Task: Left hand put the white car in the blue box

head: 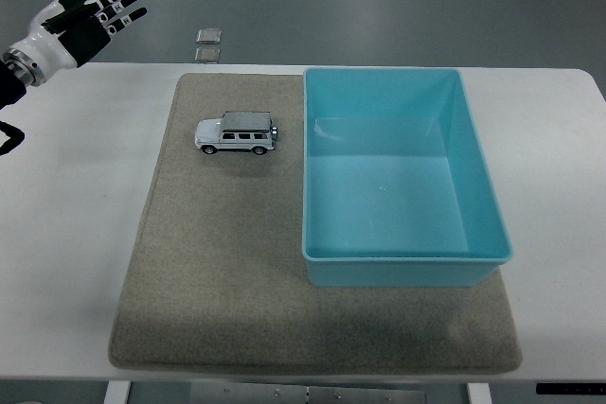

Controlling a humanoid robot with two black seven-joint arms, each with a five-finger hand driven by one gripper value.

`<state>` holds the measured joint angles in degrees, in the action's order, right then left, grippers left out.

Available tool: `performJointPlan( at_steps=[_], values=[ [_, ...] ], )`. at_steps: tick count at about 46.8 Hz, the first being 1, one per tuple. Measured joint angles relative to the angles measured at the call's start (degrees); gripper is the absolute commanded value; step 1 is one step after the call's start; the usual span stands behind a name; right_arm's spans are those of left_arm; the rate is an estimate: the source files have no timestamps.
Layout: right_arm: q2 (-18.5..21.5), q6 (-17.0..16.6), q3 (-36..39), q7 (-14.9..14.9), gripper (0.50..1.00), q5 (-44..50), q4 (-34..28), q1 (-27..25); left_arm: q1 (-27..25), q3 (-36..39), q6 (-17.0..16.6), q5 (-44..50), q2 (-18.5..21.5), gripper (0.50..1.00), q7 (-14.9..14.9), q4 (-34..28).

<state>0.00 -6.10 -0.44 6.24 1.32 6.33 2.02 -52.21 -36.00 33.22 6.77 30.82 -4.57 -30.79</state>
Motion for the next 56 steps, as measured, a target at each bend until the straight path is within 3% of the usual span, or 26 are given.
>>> performJointPlan(
  at_steps=[36,47,56],
  values=[
    [0.0,0.0,0.0,0.0,0.936,0.0,0.0,0.0,0.6,0.3,1.0,-1.5,0.7,0.999,-1.1,3.0],
    [0.0,0.0,0.0,0.0,0.936,0.0,0.0,0.0,-0.3,0.0,0.8,-19.6,1.9,0.999,-1.9,2.3],
    [0.0,0.0,0.0,0.0,0.936,0.0,0.0,0.0,-0.5,-0.1,0.1,-39.0,3.9,0.999,-7.3,1.3]
  ],
)
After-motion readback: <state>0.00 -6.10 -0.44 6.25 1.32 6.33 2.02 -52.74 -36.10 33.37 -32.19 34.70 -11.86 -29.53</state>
